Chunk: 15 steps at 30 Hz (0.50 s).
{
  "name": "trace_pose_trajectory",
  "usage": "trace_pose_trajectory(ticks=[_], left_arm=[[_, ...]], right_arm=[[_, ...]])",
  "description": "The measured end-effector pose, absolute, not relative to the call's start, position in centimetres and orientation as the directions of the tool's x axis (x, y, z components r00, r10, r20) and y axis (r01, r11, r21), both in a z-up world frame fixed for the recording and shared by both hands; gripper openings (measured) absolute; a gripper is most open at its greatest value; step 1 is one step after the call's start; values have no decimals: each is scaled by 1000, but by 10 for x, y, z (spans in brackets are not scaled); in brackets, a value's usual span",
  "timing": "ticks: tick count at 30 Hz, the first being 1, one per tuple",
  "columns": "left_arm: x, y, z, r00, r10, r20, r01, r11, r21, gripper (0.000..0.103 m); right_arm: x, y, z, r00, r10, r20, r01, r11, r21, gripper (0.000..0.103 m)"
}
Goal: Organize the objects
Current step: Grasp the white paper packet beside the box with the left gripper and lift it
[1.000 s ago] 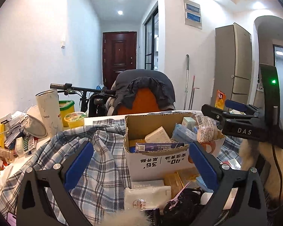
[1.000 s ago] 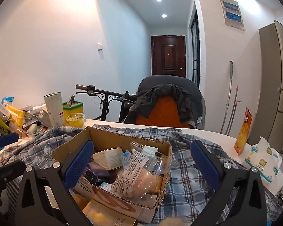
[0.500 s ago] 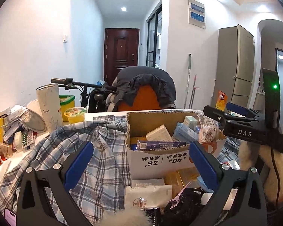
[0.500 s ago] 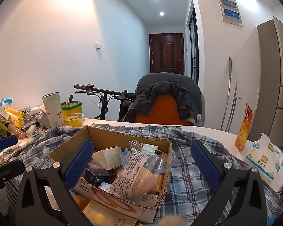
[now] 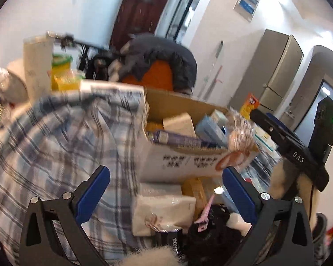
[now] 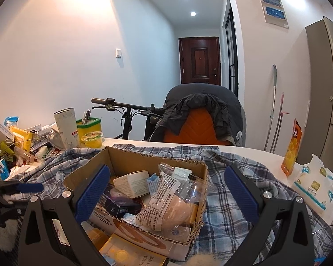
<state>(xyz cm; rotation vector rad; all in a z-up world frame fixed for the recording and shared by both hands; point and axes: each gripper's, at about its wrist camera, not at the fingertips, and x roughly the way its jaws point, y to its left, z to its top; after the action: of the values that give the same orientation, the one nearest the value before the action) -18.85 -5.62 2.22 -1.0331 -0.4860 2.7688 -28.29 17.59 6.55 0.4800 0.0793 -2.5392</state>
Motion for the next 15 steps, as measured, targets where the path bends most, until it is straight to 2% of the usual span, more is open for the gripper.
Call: trace_pose_trajectory(ticks=[2,5,9,15], left_arm=[[-193,-50,14,-723,243,-647,-23,-944,-328,103],[-203,-32,1,-667,191,-720,-35,-973,-226,103],[-206,-18,-7,-643,154,-750,-56,-986,-154,103],[-217,-18,-15,-606,152,-781,-53,-987,-151,103]], right_arm=[[-283,175,65,-786,-506,-356,529,-848,37,103],[-283,174,64,-784,-506,-360,531,-847,34,103],[-283,173,64,-782,-503,-367,531,-847,31,103],[-284,170,61,-776,-502,-382,534,-845,26,103]])
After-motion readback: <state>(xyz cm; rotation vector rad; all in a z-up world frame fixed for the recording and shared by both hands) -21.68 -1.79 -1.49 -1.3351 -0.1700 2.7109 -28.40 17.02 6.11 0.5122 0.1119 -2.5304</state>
